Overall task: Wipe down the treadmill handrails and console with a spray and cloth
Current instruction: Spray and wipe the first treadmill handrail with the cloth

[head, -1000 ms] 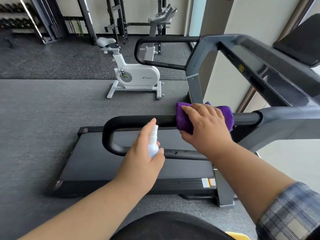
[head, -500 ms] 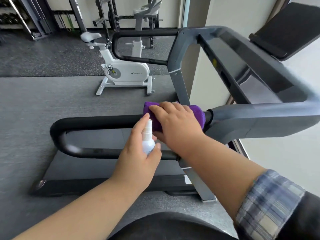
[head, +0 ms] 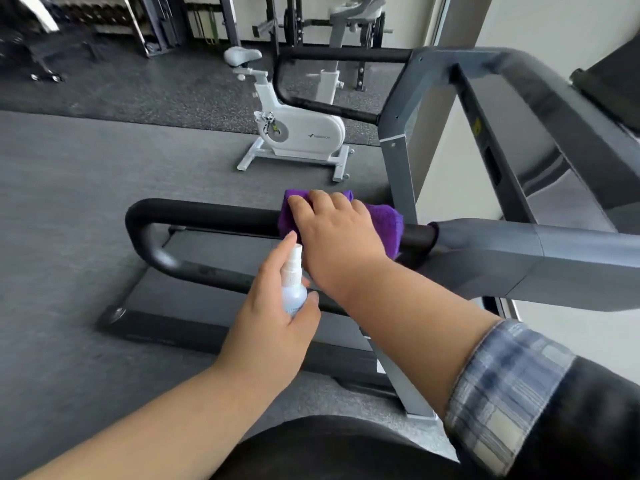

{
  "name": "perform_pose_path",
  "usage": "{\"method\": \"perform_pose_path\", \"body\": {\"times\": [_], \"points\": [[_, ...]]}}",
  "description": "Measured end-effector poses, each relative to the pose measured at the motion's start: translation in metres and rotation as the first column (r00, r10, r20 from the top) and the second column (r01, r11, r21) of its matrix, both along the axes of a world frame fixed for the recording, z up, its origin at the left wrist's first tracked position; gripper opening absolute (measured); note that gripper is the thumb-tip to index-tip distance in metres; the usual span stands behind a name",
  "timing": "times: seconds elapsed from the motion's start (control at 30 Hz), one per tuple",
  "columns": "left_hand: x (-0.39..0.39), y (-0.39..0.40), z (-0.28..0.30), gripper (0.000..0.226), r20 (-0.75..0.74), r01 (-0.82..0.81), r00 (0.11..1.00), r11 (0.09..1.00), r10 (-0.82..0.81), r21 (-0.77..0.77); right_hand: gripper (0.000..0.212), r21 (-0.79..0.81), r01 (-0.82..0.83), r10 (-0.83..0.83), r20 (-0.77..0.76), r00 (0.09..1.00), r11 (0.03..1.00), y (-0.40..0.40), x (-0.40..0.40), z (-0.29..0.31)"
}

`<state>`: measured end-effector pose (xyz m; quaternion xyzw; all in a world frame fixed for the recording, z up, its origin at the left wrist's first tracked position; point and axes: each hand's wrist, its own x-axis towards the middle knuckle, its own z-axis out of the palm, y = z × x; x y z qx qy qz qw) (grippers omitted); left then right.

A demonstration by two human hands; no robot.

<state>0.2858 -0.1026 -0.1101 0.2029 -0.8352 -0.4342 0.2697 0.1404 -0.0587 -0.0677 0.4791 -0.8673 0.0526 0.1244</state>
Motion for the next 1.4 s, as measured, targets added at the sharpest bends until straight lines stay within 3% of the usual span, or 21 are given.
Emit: {"method": "perform_pose_path", "body": {"times": [0.1, 0.2, 0.4, 0.83, 1.13, 1.4], "points": [[-0.001, 0.007, 0.000, 0.084, -0.007, 0.003, 1.000, 1.000, -0.003, -0.010, 0.072, -0.004, -0.004, 0.004, 0.045, 0.999, 1.000, 0.012, -0.010, 0.004], [0.001, 0.009, 0.002, 0.082, 0.007, 0.004, 1.000, 1.000, -0.004, -0.010, 0.081, -0.015, 0.117, -0.116, 0.069, 0.991, 0.993, 0.044, -0.023, 0.007], [0.010, -0.004, 0.003, 0.079, 0.026, -0.014, 1.000, 1.000, 0.013, 0.020, 0.087, 0.012, 0.163, -0.162, -0.034, 0.986, 0.987, 0.055, -0.025, 0.005], [0.050, -0.065, 0.001, 0.074, 0.049, 0.002, 0.999, 0.999, -0.004, 0.051, 0.080, 0.013, 0.064, -0.064, -0.043, 0.997, 0.998, -0.050, 0.020, 0.002], [0.099, -0.170, -0.003, 0.077, 0.038, 0.016, 0.999, 0.999, -0.018, 0.041, 0.078, 0.057, 0.047, -0.043, -0.058, 0.997, 0.997, -0.164, 0.070, -0.001], [0.129, -0.257, -0.022, 0.080, -0.002, 0.077, 0.997, 0.995, -0.077, 0.066, 0.072, 0.171, 0.069, -0.039, -0.174, 0.984, 0.983, -0.245, 0.104, -0.009]]}}
